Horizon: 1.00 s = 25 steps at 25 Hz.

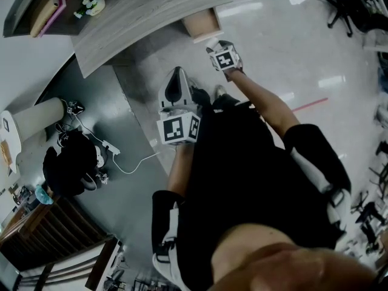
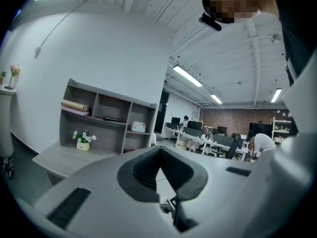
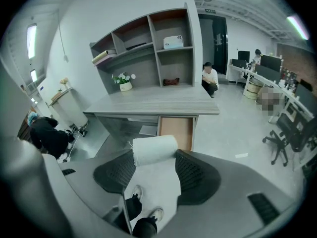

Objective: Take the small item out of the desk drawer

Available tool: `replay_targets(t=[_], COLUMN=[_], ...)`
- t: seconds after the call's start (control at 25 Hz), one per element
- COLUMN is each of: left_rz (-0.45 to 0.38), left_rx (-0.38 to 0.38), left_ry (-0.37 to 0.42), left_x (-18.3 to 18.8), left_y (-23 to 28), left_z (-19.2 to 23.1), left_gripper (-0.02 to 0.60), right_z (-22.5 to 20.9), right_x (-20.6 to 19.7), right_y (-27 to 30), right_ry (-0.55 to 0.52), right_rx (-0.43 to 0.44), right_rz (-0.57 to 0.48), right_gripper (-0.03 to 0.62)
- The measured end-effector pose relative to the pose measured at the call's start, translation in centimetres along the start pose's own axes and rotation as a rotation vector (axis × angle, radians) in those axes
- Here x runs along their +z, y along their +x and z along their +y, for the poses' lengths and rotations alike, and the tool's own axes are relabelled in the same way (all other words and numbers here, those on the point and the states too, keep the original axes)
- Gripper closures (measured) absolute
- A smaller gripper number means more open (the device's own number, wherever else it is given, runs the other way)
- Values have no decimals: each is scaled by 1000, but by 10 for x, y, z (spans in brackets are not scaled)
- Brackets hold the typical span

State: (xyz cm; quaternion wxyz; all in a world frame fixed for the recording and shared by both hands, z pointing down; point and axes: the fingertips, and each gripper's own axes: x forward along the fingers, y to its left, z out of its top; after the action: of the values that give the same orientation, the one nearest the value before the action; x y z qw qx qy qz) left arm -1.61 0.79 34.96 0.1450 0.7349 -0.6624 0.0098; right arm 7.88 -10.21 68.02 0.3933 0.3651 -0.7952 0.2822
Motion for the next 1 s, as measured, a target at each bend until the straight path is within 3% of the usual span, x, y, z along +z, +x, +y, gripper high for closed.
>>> replay_targets(t=[0.44,1.0], left_rz=[12,3], left_rx=[-25,-84], left_ry=[-31,-38], left_x=[2,3], left_y=[-4,-27], left_z=[12,40], left_gripper=[583,583], right_z=[22,63], right_x=[18,69], right_y=[-50,-146], right_ry=[-7,19], right_rx=[6,9], right_rz=[-92,-353], right_gripper=[344,344])
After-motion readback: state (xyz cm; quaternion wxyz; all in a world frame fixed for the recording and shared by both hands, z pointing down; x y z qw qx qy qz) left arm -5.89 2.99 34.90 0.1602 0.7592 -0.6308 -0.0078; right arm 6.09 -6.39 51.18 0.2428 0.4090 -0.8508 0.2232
